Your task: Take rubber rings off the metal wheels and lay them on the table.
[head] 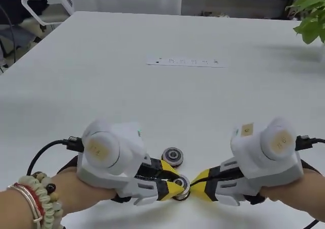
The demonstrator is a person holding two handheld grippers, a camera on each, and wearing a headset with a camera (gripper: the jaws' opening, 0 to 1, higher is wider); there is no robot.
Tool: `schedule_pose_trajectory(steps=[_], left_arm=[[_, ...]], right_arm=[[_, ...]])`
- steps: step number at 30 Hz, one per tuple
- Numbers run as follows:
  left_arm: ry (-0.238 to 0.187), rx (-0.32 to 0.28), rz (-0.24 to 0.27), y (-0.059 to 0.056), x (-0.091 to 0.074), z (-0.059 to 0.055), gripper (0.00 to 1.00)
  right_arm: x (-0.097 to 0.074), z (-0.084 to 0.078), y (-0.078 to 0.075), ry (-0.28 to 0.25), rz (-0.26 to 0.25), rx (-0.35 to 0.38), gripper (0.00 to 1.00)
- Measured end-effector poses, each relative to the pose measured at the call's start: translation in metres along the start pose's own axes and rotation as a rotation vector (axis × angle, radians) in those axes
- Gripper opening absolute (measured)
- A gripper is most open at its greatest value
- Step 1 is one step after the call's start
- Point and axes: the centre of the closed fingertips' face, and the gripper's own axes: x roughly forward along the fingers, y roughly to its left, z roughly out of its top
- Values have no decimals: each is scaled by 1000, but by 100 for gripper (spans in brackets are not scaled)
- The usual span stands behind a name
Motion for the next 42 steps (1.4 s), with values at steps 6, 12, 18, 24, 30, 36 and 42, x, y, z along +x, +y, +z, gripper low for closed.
schedule_pose_trajectory(steps=[6, 12, 18, 24, 30, 36, 42], left_arm=[[-5, 5, -1, 0, 0, 0, 8], [-8, 7, -1, 0, 0, 0, 8], [-8, 12, 0, 0, -1, 0, 8], [-10, 11, 5, 1, -1, 1, 8], [-8, 13, 6, 1, 0, 1, 8], [-7, 14, 5, 1, 0, 1, 8], [-7, 16, 3, 1, 0, 1, 8]], right_arm=[[-4, 0, -6, -10, 9, 266, 0], [-2, 0, -6, -6, 5, 333, 0], [-5, 1, -8, -36, 23, 417, 0], [-11, 15, -10, -123, 47, 518, 0], [-10, 16, -5, -93, 29, 451, 0], [-10, 17, -3, -97, 37, 458, 0], [-10, 18, -2, -96, 39, 452, 0]])
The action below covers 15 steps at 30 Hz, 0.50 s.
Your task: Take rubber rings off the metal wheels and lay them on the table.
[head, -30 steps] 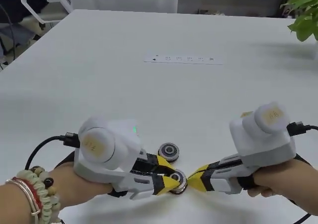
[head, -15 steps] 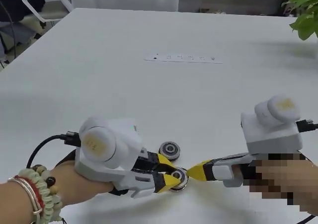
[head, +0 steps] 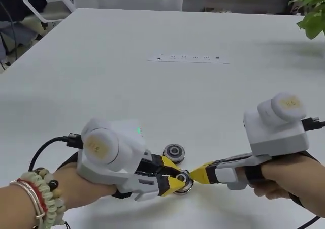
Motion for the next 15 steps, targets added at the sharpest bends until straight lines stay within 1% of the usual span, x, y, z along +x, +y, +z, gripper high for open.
schedule_pose_trajectory(steps=[15], left_arm=[[0, 0, -1, 0, 0, 0, 8]], right_arm=[[0, 2, 3, 2, 5, -19, 0]])
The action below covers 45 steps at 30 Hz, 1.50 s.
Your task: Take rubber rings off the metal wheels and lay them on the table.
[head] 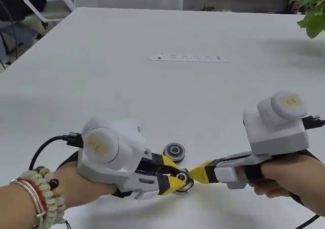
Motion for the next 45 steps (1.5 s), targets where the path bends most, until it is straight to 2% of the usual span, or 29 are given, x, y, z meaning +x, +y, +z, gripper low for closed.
schedule_pose_trajectory(steps=[11, 12, 14, 15, 16, 17, 19, 22, 25, 30, 32, 35, 38, 41, 45], left_arm=[[0, 0, 0, 0, 0, 0, 8], [0, 0, 0, 0, 0, 0, 8], [0, 0, 0, 0, 0, 0, 8], [0, -1, 1, 0, 0, 0, 8], [-1, -3, 3, 0, 0, 0, 8], [-3, -5, 4, 0, 0, 0, 8], [-11, -4, 4, 0, 0, 0, 8], [-12, -7, 4, 0, 0, 0, 8], [-9, -5, 5, 0, 0, 0, 8], [4, -15, -2, 0, 1, 1, 8], [9, -37, -17, -1, 0, 1, 11], [25, -30, -20, -2, -1, 1, 11], [22, -43, -22, 0, -5, 5, 12], [-1, -53, -20, 4, -13, 12, 18], [-27, -62, -20, 5, -23, 24, 32]], right_arm=[[1, 3, 5, -7, 17, -7, 0], [1, 3, 7, -12, 30, -8, 0], [1, 11, 19, -53, 95, -7, 0], [-2, 16, 16, -67, 66, 0, 0], [-2, 16, 10, -53, 21, -32, 0], [-2, 14, 7, -40, 0, -69, 0], [0, 10, 12, -37, 35, -9, 0], [0, 4, 3, -7, -13, -40, 0], [1, 4, 4, -8, -3, -24, 0], [2, 1, 1, 7, -15, -34, 0], [2, 1, 0, 7, -17, -28, 0], [2, 0, 0, 11, -19, -27, 0], [2, -1, -2, 16, -26, -37, 0], [1, 1, -2, 9, -25, -31, 0], [1, 1, -3, 4, -27, -27, 0]])
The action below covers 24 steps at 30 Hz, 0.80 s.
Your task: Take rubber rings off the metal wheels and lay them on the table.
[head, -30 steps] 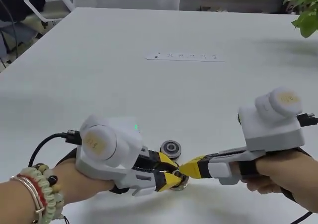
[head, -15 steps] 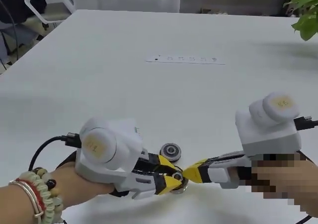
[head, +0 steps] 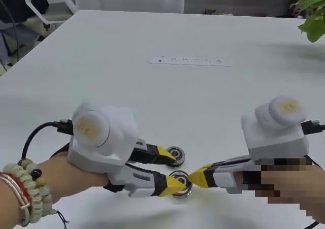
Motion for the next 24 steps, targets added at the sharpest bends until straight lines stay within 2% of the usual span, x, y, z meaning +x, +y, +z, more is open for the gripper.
schedule_pose_trajectory(steps=[2, 5, 8, 12, 18, 24], left_arm=[[-17, -15, -15, -4, -4, 7, 38], [-25, 25, -32, -10, -12, 17, 50], [-1, 87, -24, -9, -19, 19, 55], [5, 106, -23, -9, -27, 23, 61], [-11, 124, -12, -11, -48, 34, 72], [-16, 125, 29, -7, -73, 34, 77]], right_arm=[[0, 0, 0, -2, 1, 1, 0], [-1, 1, 1, -5, 3, 5, 0], [-2, 2, 0, -9, 2, -4, 0], [-4, 4, 0, -21, 2, 3, 0], [-6, 8, -1, -36, -1, 3, 0], [-8, 12, -1, -56, 2, 14, 0]])
